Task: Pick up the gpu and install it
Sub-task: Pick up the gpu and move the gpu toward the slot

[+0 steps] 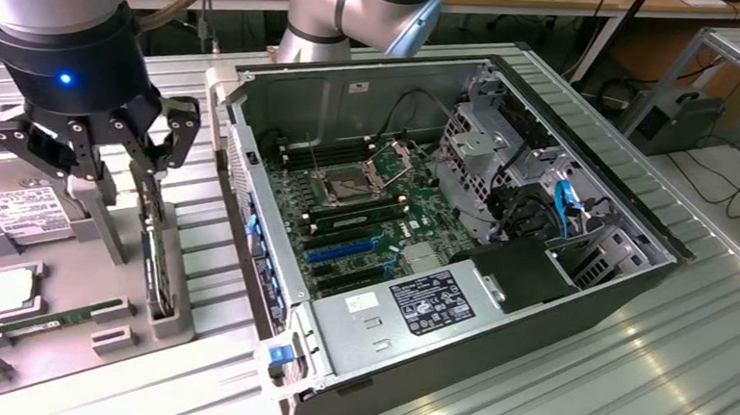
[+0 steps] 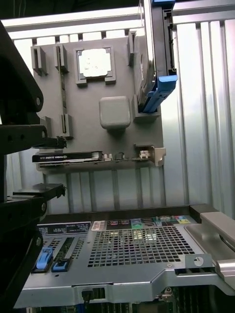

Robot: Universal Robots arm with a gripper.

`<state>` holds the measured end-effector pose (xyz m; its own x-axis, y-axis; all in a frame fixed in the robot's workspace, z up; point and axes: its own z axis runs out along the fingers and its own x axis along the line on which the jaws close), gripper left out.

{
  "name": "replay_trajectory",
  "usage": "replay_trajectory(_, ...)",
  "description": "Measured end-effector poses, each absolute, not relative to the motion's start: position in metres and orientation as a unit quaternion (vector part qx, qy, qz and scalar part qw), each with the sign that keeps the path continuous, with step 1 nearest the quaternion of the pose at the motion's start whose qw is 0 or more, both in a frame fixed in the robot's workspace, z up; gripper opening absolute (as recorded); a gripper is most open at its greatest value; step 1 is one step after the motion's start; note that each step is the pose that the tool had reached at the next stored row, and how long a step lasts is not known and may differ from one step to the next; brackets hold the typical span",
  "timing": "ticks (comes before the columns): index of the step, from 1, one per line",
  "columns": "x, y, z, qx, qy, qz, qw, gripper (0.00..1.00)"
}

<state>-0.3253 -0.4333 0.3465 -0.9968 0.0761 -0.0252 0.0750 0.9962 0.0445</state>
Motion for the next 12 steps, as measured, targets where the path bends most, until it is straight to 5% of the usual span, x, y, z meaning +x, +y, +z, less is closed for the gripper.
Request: replay_trajectory(12,-0.328,-0.439,0.320,0.038,0.999,0.022,0.014,0.42)
